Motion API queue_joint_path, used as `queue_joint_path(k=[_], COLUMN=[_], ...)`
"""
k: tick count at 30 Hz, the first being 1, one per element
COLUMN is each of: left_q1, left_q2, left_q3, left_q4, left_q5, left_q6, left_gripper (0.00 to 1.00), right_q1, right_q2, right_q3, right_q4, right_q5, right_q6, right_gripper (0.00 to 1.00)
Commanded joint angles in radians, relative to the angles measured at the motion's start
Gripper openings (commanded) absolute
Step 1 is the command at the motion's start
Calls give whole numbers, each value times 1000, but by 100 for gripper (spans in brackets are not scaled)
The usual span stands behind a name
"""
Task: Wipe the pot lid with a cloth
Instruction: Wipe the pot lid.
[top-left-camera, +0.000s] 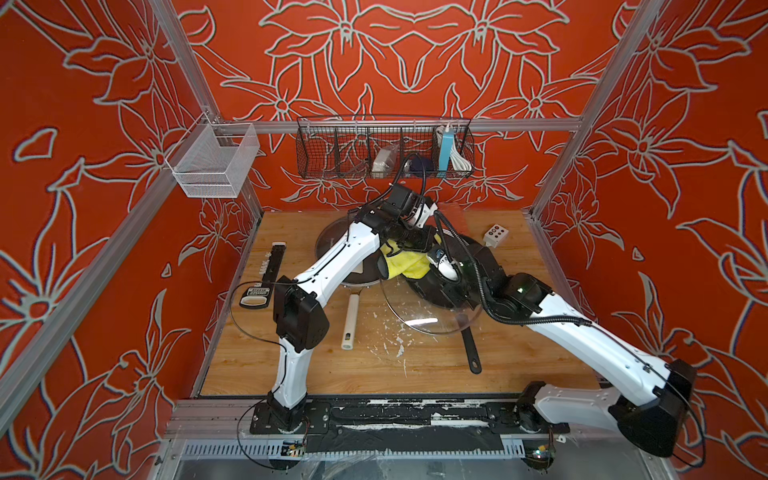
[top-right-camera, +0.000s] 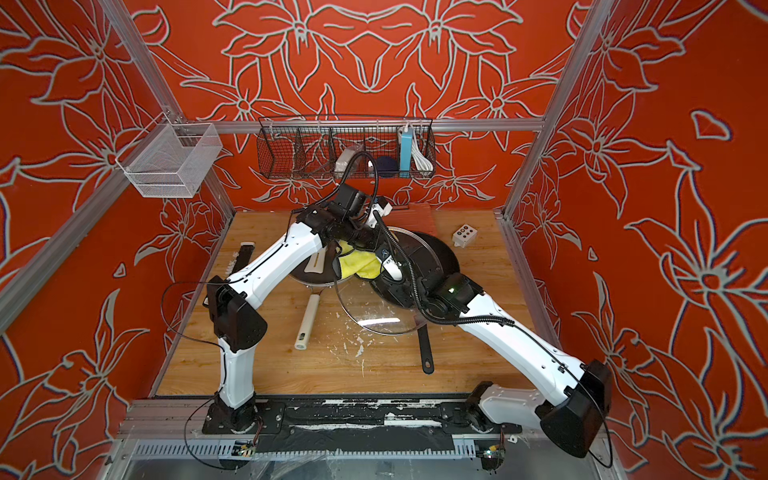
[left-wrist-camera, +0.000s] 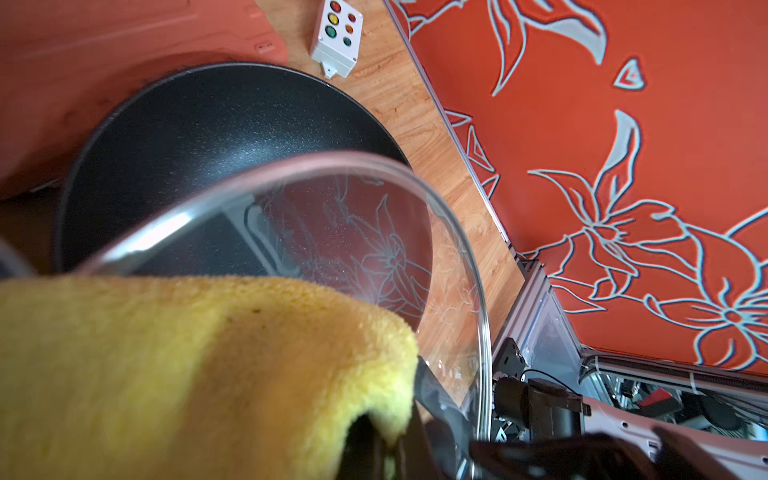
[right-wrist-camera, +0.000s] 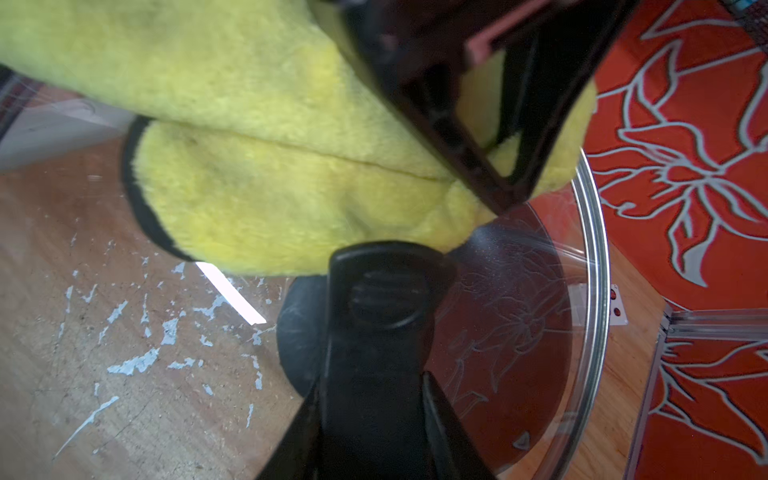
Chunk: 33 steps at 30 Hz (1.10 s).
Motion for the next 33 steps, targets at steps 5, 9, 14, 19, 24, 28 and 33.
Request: queue_joint_path(k=[5,9,14,19,24,28,33], left_q1=[-4,-4,-20,-41,-44,-63,-90], left_q2=[-136,-210,-294,-394,-480,-495,-435], left_q3=[-178,-322,-466,-620,-765,-789,-705], left_q4=[39,138,250,361,526,594,555], left_q5=[-39,-51,-86,-172,-245,-308,-379], left_q6=[-19,-72,-158,-263,-388,-439,-442], left_gripper=[0,0,0,0,0,0,0], right_q1=[-8,-9,-12,-16,-22,-22,-22], right_q2=[-26,-3,27,38,35,28,24], right_q3=[103,120,143,161,163,145,123], right_q4=[250,263,287,296,294,301,312], right_q5=[169,199,226,248,257,258,240], right_q6=[82,112,142,151,183,212,241], right_gripper=[0,0,0,0,0,0,0])
